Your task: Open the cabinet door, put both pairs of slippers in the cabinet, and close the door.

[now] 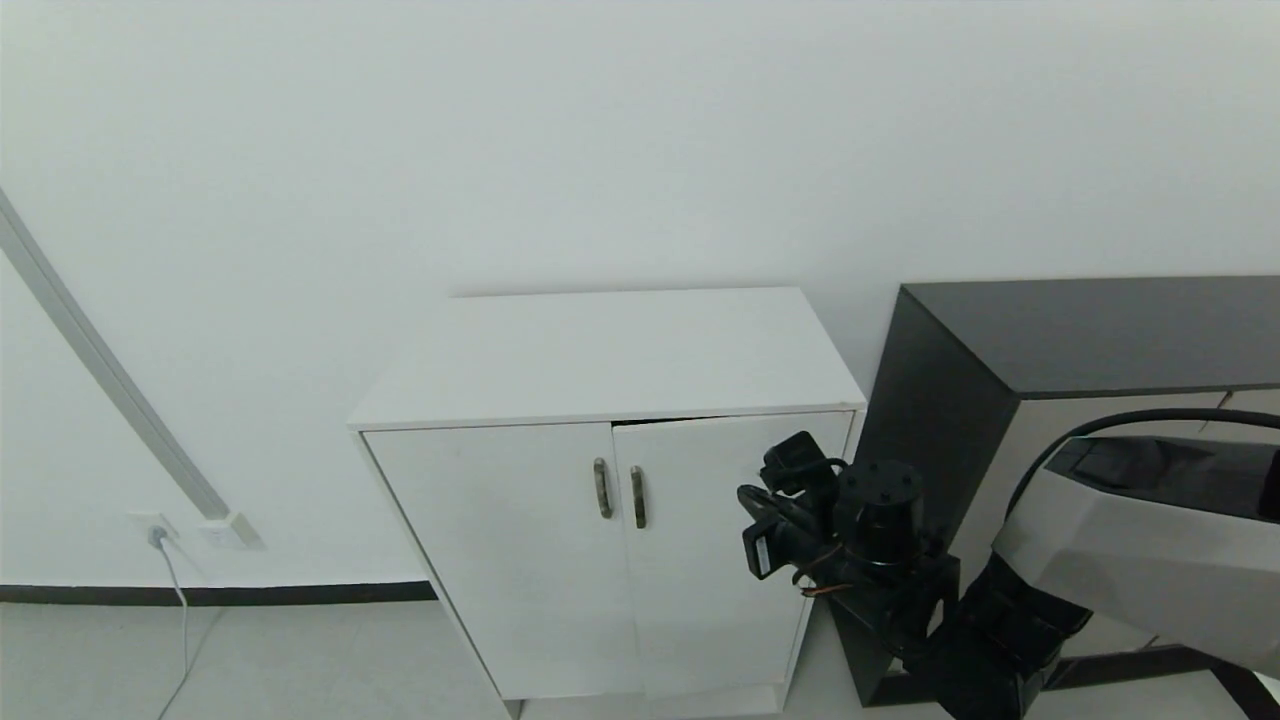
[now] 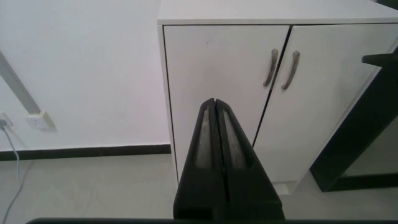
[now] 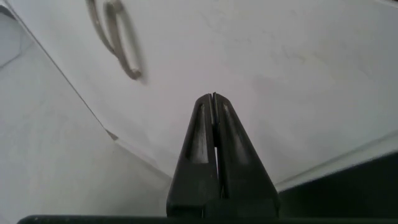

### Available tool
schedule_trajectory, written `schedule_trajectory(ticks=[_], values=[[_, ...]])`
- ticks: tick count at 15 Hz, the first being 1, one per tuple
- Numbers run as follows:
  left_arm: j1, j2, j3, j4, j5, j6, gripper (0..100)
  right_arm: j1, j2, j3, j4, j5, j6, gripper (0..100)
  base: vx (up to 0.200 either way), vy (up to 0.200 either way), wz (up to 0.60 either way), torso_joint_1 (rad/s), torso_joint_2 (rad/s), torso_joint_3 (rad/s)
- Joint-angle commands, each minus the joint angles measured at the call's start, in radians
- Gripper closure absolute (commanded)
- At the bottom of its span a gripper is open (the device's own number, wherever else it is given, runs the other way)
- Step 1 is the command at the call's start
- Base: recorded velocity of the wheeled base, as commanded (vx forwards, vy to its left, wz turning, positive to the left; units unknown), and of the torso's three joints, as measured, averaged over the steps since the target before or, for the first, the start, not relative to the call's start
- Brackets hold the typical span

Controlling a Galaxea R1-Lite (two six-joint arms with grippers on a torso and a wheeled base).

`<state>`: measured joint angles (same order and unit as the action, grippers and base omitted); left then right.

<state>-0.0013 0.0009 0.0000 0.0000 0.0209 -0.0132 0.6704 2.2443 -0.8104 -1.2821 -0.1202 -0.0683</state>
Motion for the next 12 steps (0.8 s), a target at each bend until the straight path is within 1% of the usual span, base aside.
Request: schedule_trajectory(ticks=[1, 5, 12], values=[[0.000, -0.001, 0.000, 0.000, 0.001, -0.001, 100, -0.005, 0.051, -0.069, 0.004, -0.003, 0.022, 100, 0.000, 0.000, 0.00, 0.000, 0.00, 0.000], [0.000, 0.001, 0.000, 0.000, 0.001, -0.001, 100, -0.028, 0.101, -0.150, 0.006, -0.003, 0.024, 100, 0.000, 0.000, 0.00, 0.000, 0.00, 0.000], [0.000, 0.001, 0.000, 0.000, 0.001, -0.001, 100, -0.069, 0.124, -0.211, 0.038, -0.003, 0.024, 100, 0.000, 0.000, 0.00, 0.000, 0.00, 0.000]])
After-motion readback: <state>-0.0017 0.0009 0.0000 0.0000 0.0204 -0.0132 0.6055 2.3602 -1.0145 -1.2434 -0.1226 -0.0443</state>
